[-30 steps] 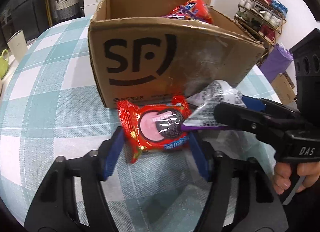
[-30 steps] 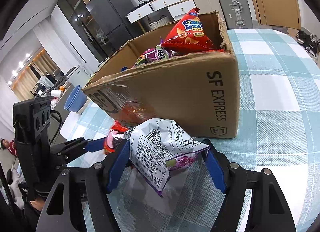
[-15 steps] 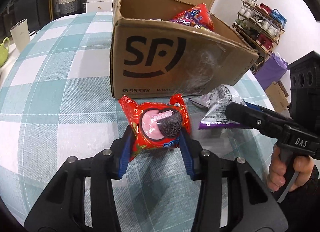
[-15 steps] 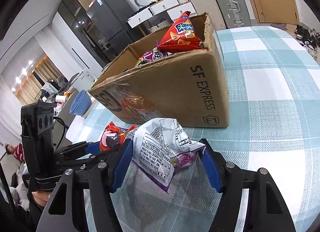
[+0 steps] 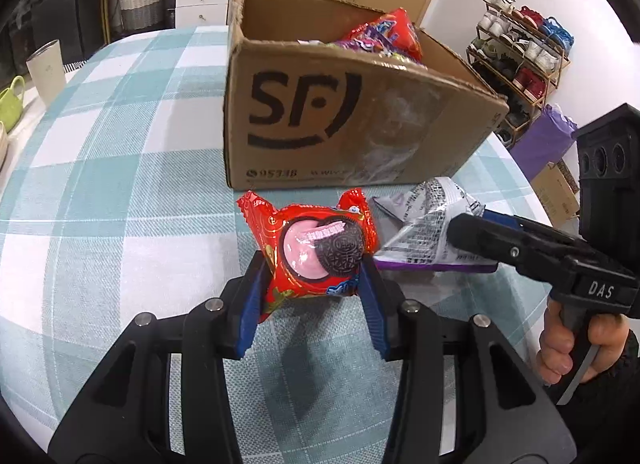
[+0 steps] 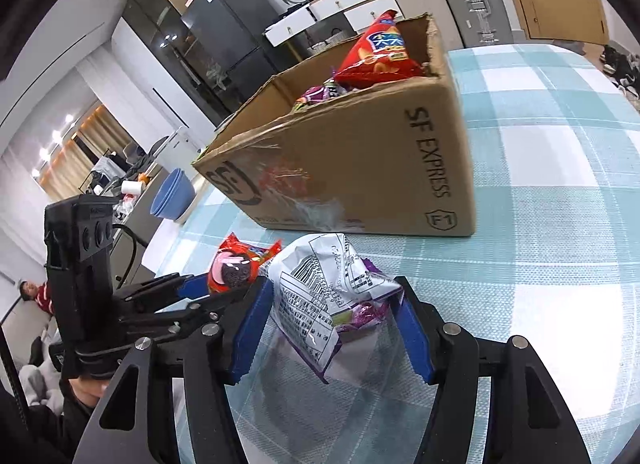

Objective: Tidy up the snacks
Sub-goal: 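Lift both packs over the box and release them inside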

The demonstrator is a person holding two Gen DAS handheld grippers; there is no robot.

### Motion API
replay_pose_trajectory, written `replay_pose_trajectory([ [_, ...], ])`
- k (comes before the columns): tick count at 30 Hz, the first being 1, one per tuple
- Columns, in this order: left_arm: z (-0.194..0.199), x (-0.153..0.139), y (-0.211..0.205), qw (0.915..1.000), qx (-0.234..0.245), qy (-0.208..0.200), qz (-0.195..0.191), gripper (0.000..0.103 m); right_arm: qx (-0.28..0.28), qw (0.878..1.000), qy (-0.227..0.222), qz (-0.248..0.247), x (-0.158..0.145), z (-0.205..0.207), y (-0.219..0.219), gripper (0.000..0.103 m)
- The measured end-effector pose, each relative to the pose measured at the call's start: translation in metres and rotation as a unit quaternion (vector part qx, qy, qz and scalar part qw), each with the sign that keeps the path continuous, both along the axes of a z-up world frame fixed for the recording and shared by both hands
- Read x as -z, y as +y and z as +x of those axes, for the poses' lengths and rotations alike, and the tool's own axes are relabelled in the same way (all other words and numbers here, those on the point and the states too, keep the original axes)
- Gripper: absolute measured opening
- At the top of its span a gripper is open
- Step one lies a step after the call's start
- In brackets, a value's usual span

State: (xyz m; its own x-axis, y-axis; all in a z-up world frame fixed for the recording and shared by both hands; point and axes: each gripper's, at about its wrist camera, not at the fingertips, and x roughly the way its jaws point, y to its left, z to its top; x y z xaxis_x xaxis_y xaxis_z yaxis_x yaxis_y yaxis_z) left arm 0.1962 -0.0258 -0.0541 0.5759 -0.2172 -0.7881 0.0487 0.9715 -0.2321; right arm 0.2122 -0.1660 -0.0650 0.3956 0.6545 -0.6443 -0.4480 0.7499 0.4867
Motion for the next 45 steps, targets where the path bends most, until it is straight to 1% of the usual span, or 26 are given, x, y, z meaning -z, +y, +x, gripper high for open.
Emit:
replay_pose_trajectory([
  [2,0.000,0.003,-0.002,1.0000,0.002,0.001,0.003,0.041,-0.003,1.000,0.002,0.002,0.001,0.000,0.002,0.067],
  [4,-0.001,0.005,-0.002,1.0000,0.005,0.005,-0.005,0.041,-0.007,1.000,0.006,0.001,0.004,0.002,0.008,0.068],
  [6,-0.001,0.007,-0.002,0.9999,0.007,0.007,-0.008,0.041,-0.005,1.000,-0.002,-0.012,0.005,0.003,0.011,0.069],
  [8,-0.001,0.008,-0.005,1.0000,0.007,0.006,-0.003,0.041,-0.004,1.000,-0.013,-0.021,0.001,0.001,0.016,0.068],
  [9,-0.002,0.007,-0.005,1.0000,0.005,0.006,-0.001,0.041,-0.001,1.000,-0.017,-0.020,-0.001,-0.001,0.015,0.063],
  [13,-0.004,0.005,-0.004,1.0000,-0.002,0.004,0.001,0.041,-0.001,1.000,-0.029,-0.005,-0.007,-0.008,0.007,0.054],
  [19,-0.012,-0.007,-0.005,0.9999,0.000,-0.012,0.000,0.041,0.002,0.999,-0.049,0.013,-0.023,-0.017,-0.003,0.052],
  [24,-0.021,-0.026,-0.006,0.9995,-0.002,-0.033,-0.001,0.041,0.008,0.997,-0.067,0.035,-0.045,-0.026,-0.016,0.052],
  [28,-0.026,-0.044,-0.003,0.9987,-0.004,-0.051,-0.001,0.041,0.012,0.995,-0.089,0.042,-0.065,-0.034,-0.024,0.052],
  [31,-0.029,-0.060,0.002,0.9978,-0.005,-0.065,-0.013,0.041,0.013,0.993,-0.109,0.034,-0.078,-0.039,-0.027,0.052],
  [35,-0.030,-0.081,0.009,0.9958,-0.012,-0.090,-0.009,0.041,0.017,0.991,-0.130,0.026,-0.095,-0.042,-0.035,0.052],
  [39,-0.027,-0.098,0.016,0.9942,-0.020,-0.106,-0.003,0.041,0.023,0.989,-0.147,0.013,-0.110,-0.035,-0.029,0.052],
  [45,-0.015,-0.116,0.024,0.9917,-0.034,-0.124,-0.001,0.041,0.023,0.986,-0.164,-0.007,-0.122,-0.021,-0.018,0.052],
])
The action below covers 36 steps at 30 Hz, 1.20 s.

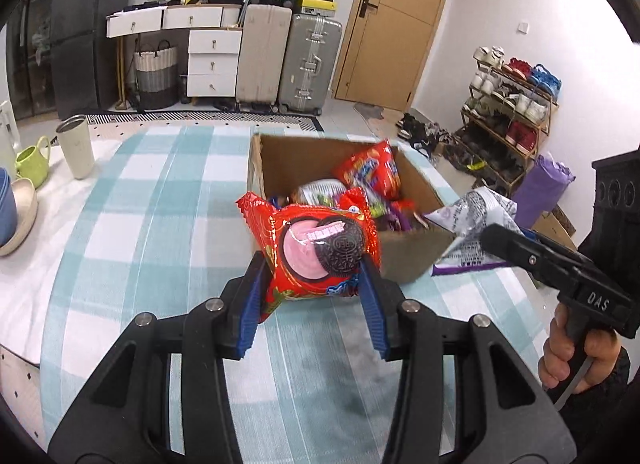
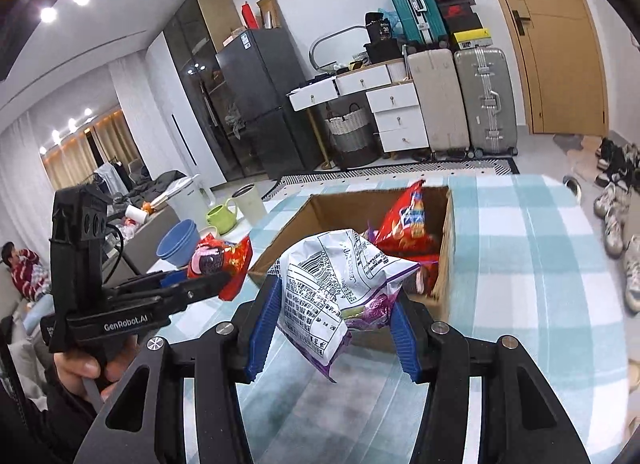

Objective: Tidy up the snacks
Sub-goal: 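Lift both packs over the box and release them inside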

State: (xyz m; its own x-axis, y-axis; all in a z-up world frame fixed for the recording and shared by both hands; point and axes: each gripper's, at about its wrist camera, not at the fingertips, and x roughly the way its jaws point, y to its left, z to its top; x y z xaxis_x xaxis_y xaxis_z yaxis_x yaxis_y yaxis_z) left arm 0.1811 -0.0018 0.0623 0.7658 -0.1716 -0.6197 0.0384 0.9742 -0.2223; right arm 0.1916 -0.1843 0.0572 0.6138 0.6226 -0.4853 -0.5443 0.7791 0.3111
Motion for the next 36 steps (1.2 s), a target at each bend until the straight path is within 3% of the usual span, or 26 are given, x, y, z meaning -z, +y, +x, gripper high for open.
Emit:
replay_pose_trajectory([
  [15,0.072,-0.013,-0.006,1.0000,-0.004,-0.001,0.008,0.041,-0.011,0.999,-0.019,-0.040,0.000,0.049,0.028,0.052],
  [36,0.158,0.021,-0.014,0.9995,0.007,0.029,0.012,0.041,-0.046,0.992,-0.038,-0.108,0.026,0.097,0.052,0.052],
])
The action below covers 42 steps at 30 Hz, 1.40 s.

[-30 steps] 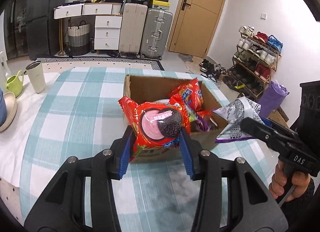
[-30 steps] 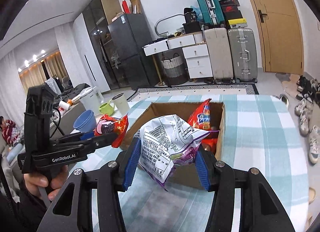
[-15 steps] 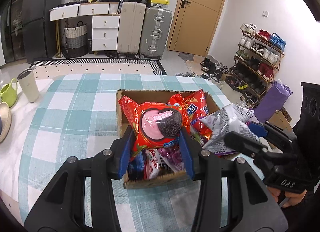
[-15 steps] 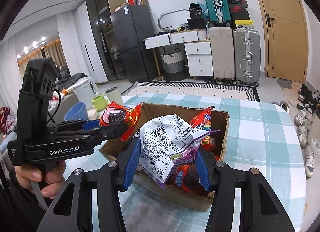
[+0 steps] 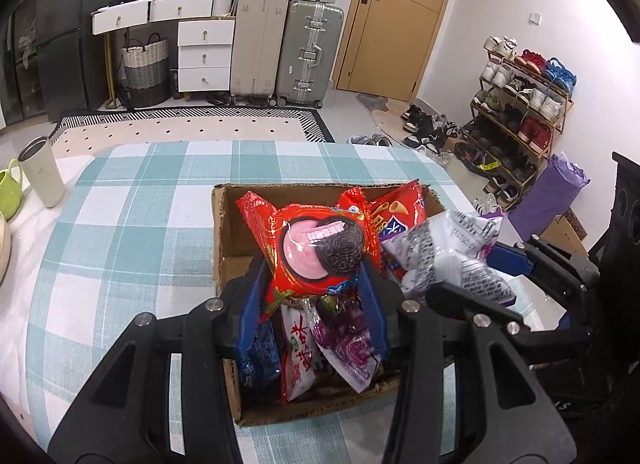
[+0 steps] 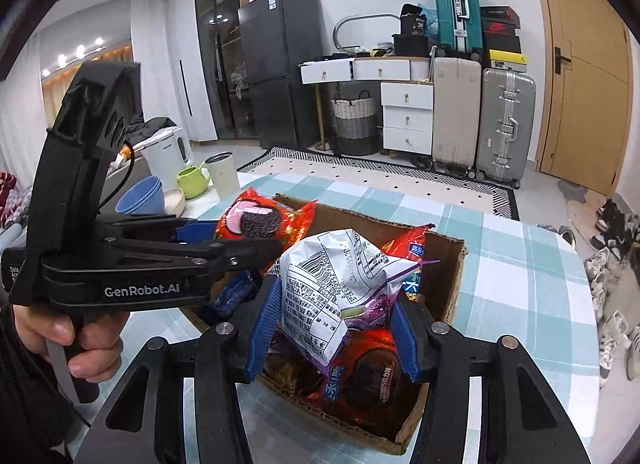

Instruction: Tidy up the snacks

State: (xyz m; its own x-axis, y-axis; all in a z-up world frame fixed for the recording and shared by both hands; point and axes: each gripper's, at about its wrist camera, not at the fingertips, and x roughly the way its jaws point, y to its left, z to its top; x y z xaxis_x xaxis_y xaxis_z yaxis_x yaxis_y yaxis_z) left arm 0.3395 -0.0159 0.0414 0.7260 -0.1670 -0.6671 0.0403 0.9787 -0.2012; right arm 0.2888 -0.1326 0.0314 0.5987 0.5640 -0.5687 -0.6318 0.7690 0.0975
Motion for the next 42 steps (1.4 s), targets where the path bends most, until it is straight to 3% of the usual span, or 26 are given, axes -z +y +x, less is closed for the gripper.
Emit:
replay_pose_trajectory([
  [13,0.018,0.029,-0.009,0.9995,0.016,0.026,0.009,0.041,-0.004,1.000,0.025,0.006,0.016,0.008,-0.010,0.052],
  [21,0.012,0.026,-0.001,0.9997,0.012,0.019,0.014,0.043,-0.004,1.000,0.020,-0.012,0.011,0.005,-0.002,0.058],
  [23,0.006,0.020,0.001,0.9997,0.010,0.013,0.019,0.051,-0.002,1.000,0.013,-0.018,0.008,0.001,-0.002,0.065],
  [25,-0.001,0.014,0.005,0.9998,0.006,0.005,0.020,0.059,-0.001,1.000,0.003,-0.017,0.004,-0.006,-0.003,0.081],
  [31,-0.024,-0.001,0.017,0.9998,-0.006,-0.011,0.018,0.082,0.019,1.000,-0.018,-0.008,-0.011,-0.023,-0.015,0.101],
  [34,-0.042,-0.009,0.019,0.9997,-0.006,-0.019,0.016,0.085,0.026,0.999,-0.021,0.005,-0.019,-0.032,-0.022,0.102],
  [36,-0.056,-0.016,0.018,0.9993,-0.007,-0.030,0.020,0.102,0.029,0.999,-0.020,0.019,-0.023,-0.038,-0.028,0.102],
  [42,-0.100,-0.031,0.016,0.9975,-0.013,-0.063,0.031,0.102,0.042,0.997,-0.026,0.057,-0.029,-0.060,-0.044,0.102],
])
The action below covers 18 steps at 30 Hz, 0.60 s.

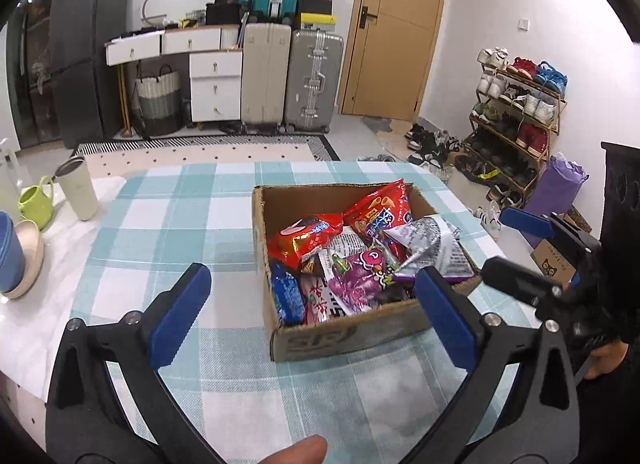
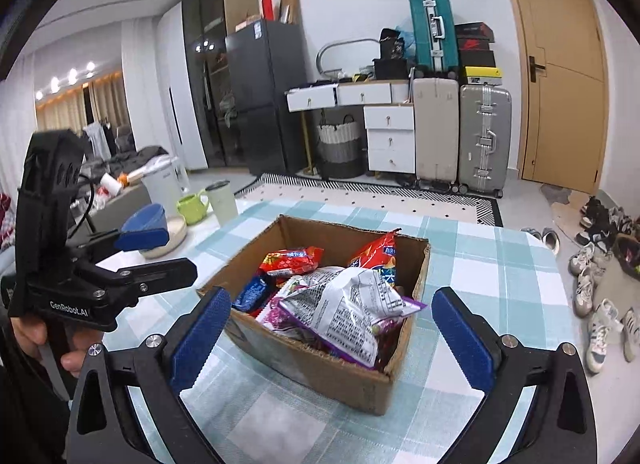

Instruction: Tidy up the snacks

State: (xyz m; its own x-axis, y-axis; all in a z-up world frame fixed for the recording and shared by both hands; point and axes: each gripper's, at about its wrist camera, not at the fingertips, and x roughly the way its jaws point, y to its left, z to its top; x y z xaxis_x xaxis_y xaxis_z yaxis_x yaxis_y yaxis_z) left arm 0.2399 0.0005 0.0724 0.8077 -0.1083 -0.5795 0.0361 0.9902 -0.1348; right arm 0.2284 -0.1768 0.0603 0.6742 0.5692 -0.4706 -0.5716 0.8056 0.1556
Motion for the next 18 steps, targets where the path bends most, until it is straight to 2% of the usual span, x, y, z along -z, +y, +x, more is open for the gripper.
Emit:
replay_pose_trajectory([
  [7,-0.043,-0.002,0.006,0.9993,-0.012,-0.029,-0.019,0.102,0.009,0.999,-0.012,0.032,0.011,-0.033,-0.013,0.102],
  [13,-0.073,0.006,0.005,0.9982,-0.012,-0.058,-0.008,0.102,0.021,0.998,-0.040,0.039,0.021,-0.061,-0.020,0.102],
  [18,-0.086,0.022,0.001,0.9977,-0.016,-0.066,-0.003,0.102,0.021,0.997,-0.062,0.043,0.038,-0.080,-0.023,0.102],
])
